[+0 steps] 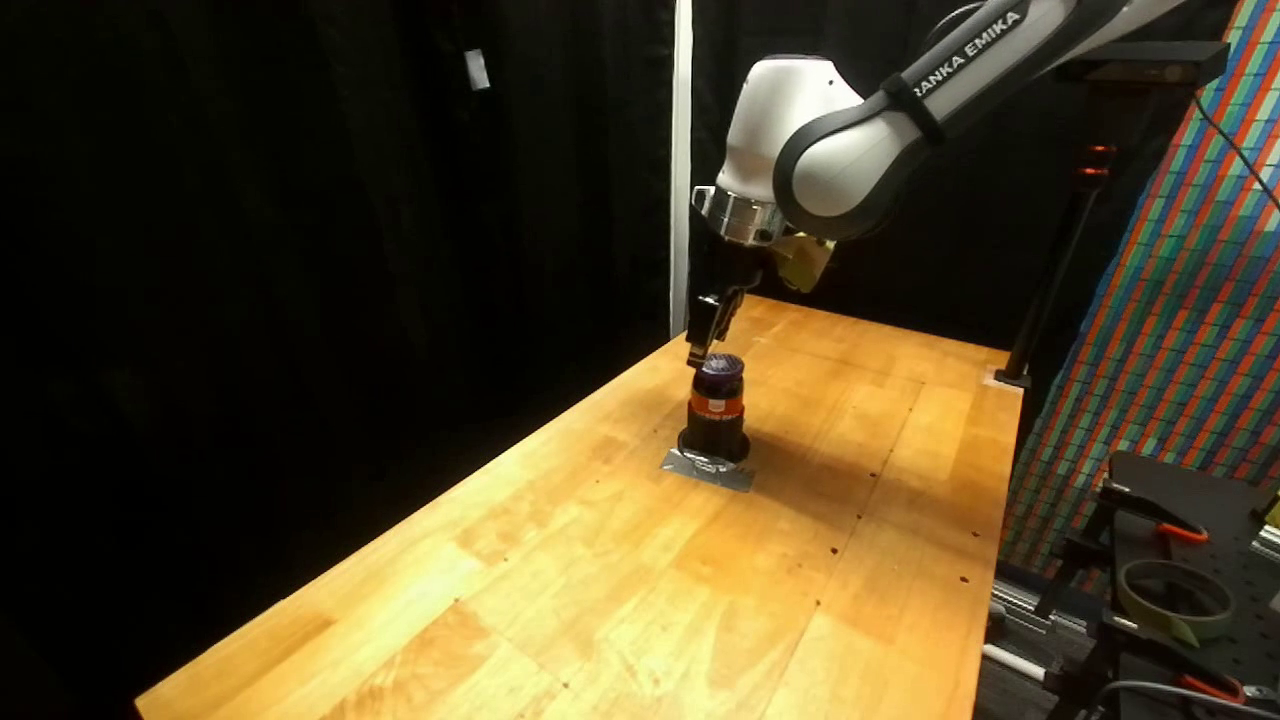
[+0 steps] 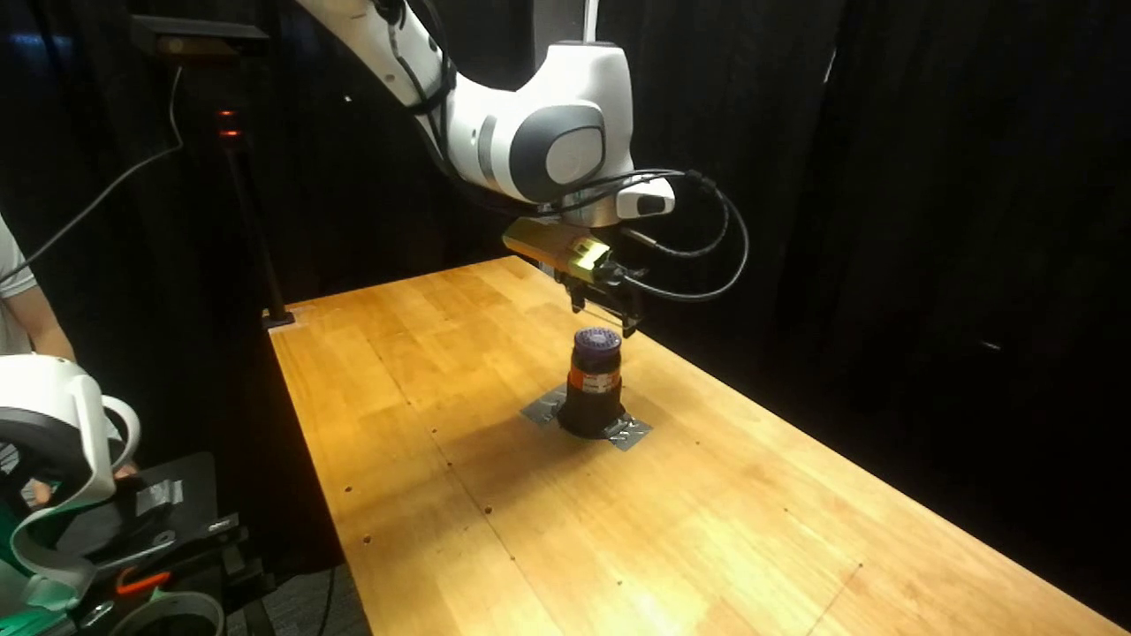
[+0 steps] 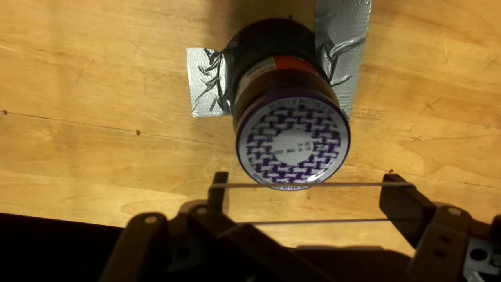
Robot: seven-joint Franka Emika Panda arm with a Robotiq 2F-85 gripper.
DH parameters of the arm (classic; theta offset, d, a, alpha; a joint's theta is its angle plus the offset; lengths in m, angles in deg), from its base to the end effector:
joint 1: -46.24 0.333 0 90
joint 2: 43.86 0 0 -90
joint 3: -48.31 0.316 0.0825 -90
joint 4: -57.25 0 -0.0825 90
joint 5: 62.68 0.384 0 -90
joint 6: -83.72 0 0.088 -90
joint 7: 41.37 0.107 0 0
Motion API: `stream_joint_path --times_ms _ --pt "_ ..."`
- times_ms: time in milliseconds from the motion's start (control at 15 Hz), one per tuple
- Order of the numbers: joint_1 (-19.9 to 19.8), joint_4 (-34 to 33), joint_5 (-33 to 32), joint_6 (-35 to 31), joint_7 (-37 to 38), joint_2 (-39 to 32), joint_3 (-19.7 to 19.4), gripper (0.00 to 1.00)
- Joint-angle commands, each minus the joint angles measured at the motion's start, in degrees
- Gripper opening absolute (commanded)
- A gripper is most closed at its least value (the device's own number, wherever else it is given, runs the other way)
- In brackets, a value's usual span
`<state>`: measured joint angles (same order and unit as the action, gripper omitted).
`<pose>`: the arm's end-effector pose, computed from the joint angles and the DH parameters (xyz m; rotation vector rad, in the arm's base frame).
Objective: Put the rubber band on the cup
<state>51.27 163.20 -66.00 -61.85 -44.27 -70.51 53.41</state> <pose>0.6542 0.1127 0.2958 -3.0806 -0.3988 -0.3560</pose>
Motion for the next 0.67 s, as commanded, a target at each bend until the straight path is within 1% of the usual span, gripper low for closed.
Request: stream_joint_path --times_ms 0,267,600 --pt "0.68 -5.25 -0.59 -0.57 1.25 -4.28 -1.35 1.00" --pt "0.37 -8.03 -0.14 0.18 1.06 -6.98 -1.76 1.00" --pt "0.26 -9.88 0.04 1.66 1.22 -8.98 -2.05 1.00"
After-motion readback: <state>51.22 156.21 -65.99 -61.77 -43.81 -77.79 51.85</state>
